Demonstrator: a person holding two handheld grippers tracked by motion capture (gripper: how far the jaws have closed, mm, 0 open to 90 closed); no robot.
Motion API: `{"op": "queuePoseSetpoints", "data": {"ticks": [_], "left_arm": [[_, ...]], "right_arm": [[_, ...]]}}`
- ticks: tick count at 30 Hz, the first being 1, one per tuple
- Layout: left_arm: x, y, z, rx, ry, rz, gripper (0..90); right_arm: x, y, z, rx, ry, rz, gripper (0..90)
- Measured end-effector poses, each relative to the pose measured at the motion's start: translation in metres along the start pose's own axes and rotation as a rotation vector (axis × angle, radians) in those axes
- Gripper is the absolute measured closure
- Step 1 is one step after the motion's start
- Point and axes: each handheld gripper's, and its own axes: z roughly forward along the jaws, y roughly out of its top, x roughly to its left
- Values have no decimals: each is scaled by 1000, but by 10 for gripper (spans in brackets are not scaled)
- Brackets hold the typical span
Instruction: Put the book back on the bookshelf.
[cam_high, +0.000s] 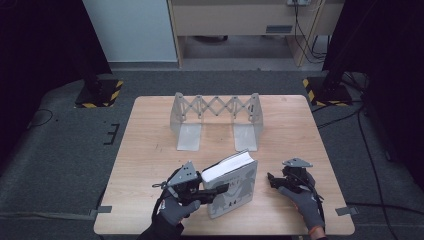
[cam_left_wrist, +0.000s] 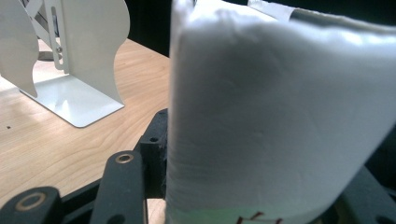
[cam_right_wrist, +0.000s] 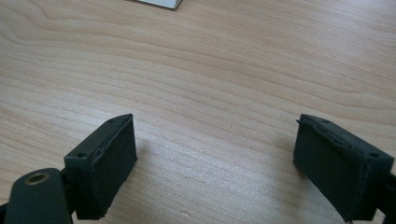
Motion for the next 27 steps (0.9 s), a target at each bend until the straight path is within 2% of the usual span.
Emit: {"op": "queuePoseSetpoints", "data": {"ticks": [8, 12, 14, 17, 19, 22, 27], "left_arm": [[-6, -1, 0, 5, -7, 5, 455], [-9, 0, 1, 9, -4, -12, 441], [-9, 0, 1, 5, -1, -23, 436], [-10, 2, 1, 3, 5, -31, 430], [-11, 3, 2, 1, 10, -25, 429], [-12, 7, 3, -14, 13, -23, 424], [-15, 11, 4, -13, 28, -17, 423]], "right_arm": [[-2, -3, -3, 5, 0, 4, 109], [-3, -3, -3, 6, 5, 21, 70], [-2, -4, -3, 19, 4, 2, 43], [-2, -4, -3, 28, 4, 4, 29], [-3, -3, -2, 26, -2, 14, 11], [-3, -3, -2, 27, -3, 7, 10], [-3, -4, -2, 29, -9, 5, 7]]}}
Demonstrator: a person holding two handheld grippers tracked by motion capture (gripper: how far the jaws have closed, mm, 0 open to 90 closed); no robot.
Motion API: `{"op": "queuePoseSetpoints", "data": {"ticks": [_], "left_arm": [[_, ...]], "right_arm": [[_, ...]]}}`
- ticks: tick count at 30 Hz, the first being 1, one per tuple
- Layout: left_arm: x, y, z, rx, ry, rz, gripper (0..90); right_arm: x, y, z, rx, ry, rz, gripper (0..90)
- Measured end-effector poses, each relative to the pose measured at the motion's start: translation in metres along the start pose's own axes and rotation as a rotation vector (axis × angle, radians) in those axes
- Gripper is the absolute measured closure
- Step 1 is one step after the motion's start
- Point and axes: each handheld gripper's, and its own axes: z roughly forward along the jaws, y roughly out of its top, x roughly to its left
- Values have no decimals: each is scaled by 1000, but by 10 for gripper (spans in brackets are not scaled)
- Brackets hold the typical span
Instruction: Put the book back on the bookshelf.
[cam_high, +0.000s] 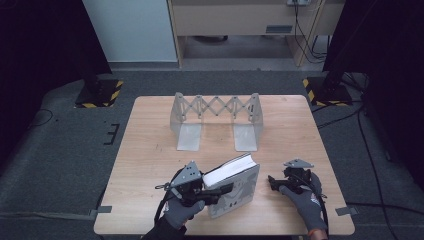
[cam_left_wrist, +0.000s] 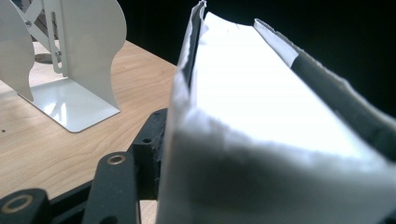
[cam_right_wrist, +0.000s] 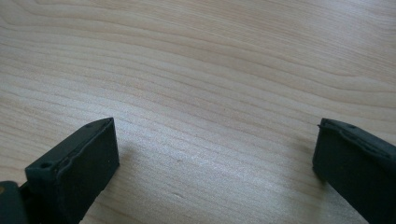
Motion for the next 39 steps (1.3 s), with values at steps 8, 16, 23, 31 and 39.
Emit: {"op": "queuePoseSetpoints", "data": {"ticks": [8, 16, 23, 31, 39], "left_arm": [[-4, 9, 2, -12, 2, 19, 405], [-8, 25, 4, -41, -18, 35, 391], [-8, 27, 5, -36, -2, 50, 380], [-6, 31, 6, -25, 14, 62, 371], [-7, 45, 16, 16, -1, 90, 353]], "right_arm": [[3, 1, 1, 2, -12, 19, 5], [2, 1, 0, -16, -5, 25, 54], [4, 1, 1, -8, -13, 15, 28], [4, 1, 1, -5, -12, 13, 28], [4, 1, 1, -6, -11, 14, 29]]}}
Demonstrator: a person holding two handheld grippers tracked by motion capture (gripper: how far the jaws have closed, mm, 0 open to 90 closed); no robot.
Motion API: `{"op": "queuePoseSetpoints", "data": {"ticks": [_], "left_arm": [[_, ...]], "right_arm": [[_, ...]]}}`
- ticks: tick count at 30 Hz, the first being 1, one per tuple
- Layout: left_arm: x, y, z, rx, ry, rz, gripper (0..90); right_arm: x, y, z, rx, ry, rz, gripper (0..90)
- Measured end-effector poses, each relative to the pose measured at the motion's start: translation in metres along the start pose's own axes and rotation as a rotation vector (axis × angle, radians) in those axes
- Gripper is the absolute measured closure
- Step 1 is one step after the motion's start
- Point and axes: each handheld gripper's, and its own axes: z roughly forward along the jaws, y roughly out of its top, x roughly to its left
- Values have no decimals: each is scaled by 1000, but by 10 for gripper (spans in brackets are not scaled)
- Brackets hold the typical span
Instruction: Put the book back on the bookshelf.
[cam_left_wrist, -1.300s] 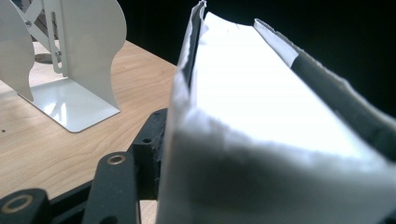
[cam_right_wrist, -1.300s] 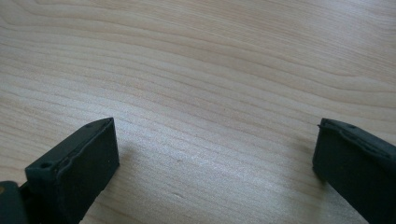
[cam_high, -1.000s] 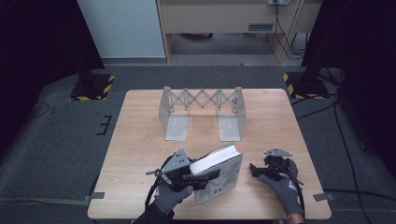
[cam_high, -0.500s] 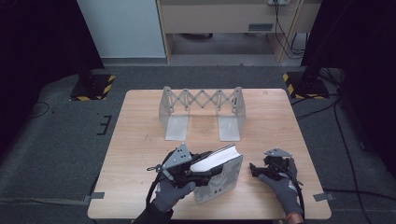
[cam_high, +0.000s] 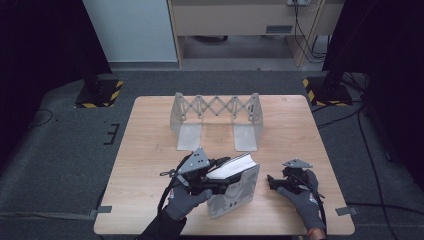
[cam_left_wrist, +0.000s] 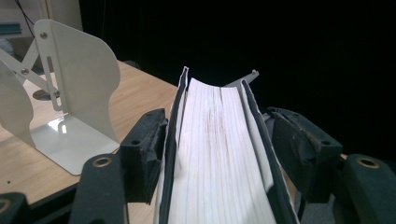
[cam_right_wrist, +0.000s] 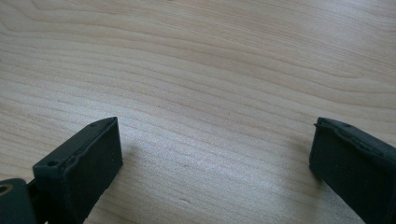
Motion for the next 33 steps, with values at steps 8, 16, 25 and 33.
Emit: {"op": "queuePoseSetpoints", "data": {"ticks": [8, 16, 25, 33], "left_arm": [[-2, 1, 7, 38, 20, 29, 355], [1, 6, 9, 90, 32, 34, 352], [7, 9, 10, 137, 19, -2, 368], [7, 18, 8, 101, 11, -12, 351]], "right_arm": [[0, 0, 0, 0, -1, 1, 28], [0, 0, 0, 0, 0, 0, 29], [0, 0, 0, 2, 0, 2, 29], [0, 0, 0, 1, 1, 3, 29]]}}
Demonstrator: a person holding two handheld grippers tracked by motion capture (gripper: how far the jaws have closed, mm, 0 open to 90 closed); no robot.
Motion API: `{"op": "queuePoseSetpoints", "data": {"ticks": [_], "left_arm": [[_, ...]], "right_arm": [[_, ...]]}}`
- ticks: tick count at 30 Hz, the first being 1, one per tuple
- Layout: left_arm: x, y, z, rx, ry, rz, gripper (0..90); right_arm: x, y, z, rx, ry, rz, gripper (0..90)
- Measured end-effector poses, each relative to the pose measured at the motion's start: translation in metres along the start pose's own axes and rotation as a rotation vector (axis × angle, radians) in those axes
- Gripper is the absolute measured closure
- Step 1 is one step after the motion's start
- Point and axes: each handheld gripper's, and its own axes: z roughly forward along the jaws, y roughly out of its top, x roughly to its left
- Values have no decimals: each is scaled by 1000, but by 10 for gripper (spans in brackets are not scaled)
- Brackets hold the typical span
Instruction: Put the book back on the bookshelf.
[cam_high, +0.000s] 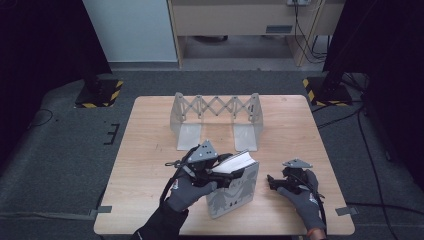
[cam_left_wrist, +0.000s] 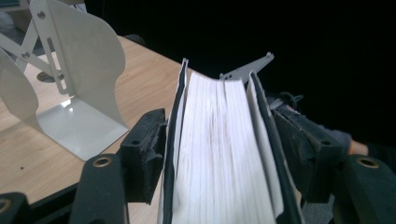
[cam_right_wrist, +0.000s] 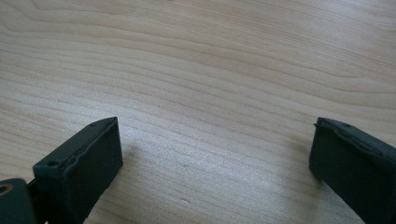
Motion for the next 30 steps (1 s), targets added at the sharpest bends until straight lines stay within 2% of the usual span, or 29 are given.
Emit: {"op": "queuePoseSetpoints", "data": {"ticks": [3, 8, 11, 19, 30], "left_arm": [[-4, 1, 2, 34, 32, 39, 351], [-2, -6, 4, 69, 45, 43, 353], [-1, -10, 4, 40, 37, 39, 375], [-7, -11, 4, 33, 26, 57, 472], [-12, -13, 6, 4, 31, 64, 476]], "right_arm": [[0, 0, 0, 0, 1, -3, 29], [0, 0, 0, 1, 1, -3, 29], [0, 0, 0, 0, 0, 0, 29], [0, 0, 0, 0, 0, -3, 29], [0, 0, 0, -2, -2, -3, 30]]}}
